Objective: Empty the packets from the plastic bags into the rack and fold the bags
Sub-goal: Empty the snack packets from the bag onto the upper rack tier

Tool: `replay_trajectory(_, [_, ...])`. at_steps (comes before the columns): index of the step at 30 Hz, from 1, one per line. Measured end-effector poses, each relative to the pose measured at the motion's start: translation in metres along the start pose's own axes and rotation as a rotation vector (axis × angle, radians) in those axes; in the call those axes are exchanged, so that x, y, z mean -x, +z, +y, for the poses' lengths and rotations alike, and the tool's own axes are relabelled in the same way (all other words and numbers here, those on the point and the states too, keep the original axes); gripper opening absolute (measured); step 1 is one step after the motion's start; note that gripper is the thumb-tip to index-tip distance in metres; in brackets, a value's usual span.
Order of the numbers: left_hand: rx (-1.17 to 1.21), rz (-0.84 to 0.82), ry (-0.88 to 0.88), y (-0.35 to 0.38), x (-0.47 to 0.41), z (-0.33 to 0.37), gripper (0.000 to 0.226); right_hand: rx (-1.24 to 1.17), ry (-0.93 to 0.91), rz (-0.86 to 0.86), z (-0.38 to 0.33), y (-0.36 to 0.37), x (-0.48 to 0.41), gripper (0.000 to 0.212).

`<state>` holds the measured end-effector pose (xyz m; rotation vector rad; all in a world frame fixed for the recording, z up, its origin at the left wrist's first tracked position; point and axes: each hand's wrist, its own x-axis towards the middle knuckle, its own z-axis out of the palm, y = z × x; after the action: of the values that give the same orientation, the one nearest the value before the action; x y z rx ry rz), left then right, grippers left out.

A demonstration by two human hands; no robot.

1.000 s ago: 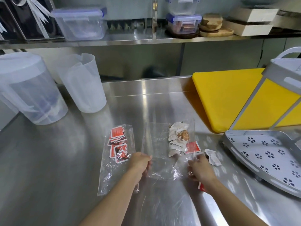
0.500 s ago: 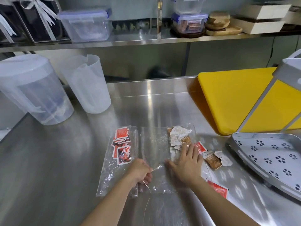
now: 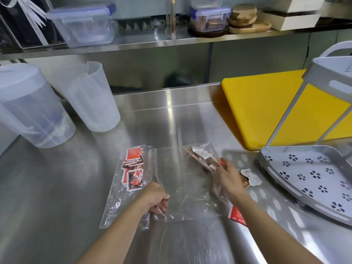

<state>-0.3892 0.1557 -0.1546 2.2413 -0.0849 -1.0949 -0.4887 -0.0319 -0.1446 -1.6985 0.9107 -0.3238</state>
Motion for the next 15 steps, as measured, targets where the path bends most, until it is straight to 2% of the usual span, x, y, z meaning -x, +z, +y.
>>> replay_trajectory(2, [-0.014,0.002,0.007,0.001,0.000,0.001,0.019,-0.322,0.174,0.025,0.005,-0.013,-0.008,0.030])
replay_trajectory(4, [-0.012,0.022,0.020,0.002,0.000,-0.002,0.017,-0.646,0.356,0.003,0.020,-0.028,-0.019,0.031])
replay_trajectory(5, [0.001,0.042,0.029,0.003,-0.001,-0.004,0.016,-0.695,0.424,-0.004,0.028,-0.035,-0.022,0.032])
replay_trajectory(9, [0.028,0.100,0.033,0.007,-0.002,-0.007,0.016,-0.543,0.463,-0.021,0.045,-0.052,-0.022,0.042])
replay_trajectory(12, [0.031,0.149,0.025,0.011,-0.001,-0.005,0.024,-0.643,0.487,-0.045,0.047,-0.058,-0.019,0.024])
replay_trajectory(15, [-0.280,0.412,0.109,0.016,0.007,0.001,0.016,-0.717,0.477,-0.075,0.050,-0.064,-0.020,0.026])
